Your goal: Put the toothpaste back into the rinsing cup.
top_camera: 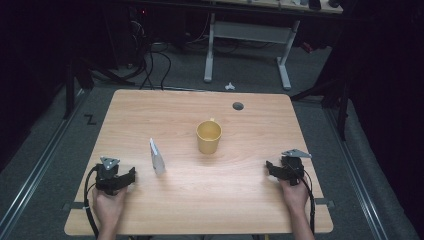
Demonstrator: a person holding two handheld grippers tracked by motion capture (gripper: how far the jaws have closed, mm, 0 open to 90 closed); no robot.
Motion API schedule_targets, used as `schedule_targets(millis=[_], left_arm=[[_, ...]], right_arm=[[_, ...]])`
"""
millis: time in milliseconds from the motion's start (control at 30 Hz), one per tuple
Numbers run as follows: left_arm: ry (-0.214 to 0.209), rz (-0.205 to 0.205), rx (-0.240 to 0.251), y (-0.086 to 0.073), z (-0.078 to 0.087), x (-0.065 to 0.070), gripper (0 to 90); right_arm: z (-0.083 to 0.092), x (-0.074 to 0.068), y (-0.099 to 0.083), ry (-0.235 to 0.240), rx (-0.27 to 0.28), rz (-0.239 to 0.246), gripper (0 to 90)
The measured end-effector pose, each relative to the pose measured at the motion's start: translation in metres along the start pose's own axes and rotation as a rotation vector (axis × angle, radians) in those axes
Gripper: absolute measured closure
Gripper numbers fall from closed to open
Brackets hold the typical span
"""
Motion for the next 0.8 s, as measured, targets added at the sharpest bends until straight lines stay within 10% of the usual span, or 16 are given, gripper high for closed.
schedule_targets(millis=[800], left_arm=[[-0.020, -0.019, -0.013, -0.0004, 0.0001, 0.0013, 23.6]], right_arm=[[0.0000, -0.0001, 0.0000, 0.000, 0.000, 0.001, 30.3]])
Point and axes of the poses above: each handheld gripper's, and its own axes: z roughly backward along the jaws, y roughly out of its top, x roughly to its right, the point moved 1 cm from there along -z, roughly forward along the jaws, and after that the axes turned 15 degrees about z, right-handed, at the moved point
